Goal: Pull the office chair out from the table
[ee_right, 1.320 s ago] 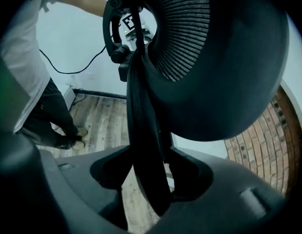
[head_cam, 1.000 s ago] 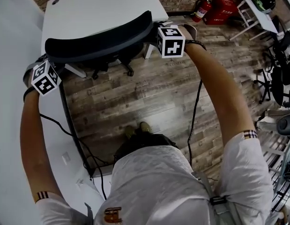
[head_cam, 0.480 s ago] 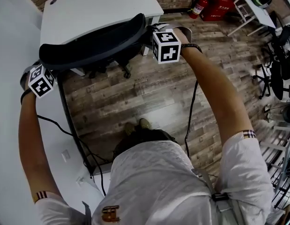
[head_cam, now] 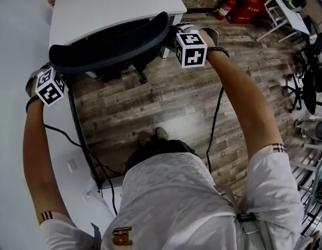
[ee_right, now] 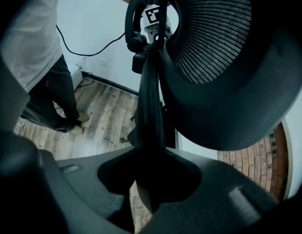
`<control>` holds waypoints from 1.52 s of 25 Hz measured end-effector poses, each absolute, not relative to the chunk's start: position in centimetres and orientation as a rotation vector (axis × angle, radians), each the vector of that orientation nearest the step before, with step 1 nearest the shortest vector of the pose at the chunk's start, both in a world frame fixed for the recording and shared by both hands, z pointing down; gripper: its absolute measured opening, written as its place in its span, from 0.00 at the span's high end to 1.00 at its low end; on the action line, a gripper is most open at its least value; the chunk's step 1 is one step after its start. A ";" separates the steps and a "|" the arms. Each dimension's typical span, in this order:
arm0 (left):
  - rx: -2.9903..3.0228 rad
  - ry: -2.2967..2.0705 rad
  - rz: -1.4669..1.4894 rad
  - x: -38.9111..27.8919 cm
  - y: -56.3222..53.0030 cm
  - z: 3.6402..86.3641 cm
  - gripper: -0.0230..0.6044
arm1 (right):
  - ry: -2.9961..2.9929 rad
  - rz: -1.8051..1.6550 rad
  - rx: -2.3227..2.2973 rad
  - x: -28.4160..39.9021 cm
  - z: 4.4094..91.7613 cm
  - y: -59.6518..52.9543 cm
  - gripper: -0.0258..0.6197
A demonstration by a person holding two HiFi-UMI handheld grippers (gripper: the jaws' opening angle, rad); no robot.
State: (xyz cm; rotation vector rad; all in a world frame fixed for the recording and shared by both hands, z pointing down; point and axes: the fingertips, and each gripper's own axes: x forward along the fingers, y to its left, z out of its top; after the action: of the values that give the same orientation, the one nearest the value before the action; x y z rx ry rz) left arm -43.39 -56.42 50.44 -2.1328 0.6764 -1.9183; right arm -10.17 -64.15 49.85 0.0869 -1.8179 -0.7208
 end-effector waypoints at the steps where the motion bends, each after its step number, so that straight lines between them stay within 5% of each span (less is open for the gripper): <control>1: -2.133 0.679 -1.919 -43.3 -56.1 50.4 0.77 | -1.819 -0.722 0.083 -10.2 49.8 -63.9 0.81; 38: -2.142 0.709 -1.906 -39.4 -40.7 50.3 0.77 | -1.828 -0.760 0.065 -6.5 49.7 -49.4 0.81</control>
State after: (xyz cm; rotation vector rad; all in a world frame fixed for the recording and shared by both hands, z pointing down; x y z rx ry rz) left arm -39.41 -40.74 50.27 -2.1416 0.7089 -1.9059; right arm -6.47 -49.39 49.65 0.0649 -1.8278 -0.7602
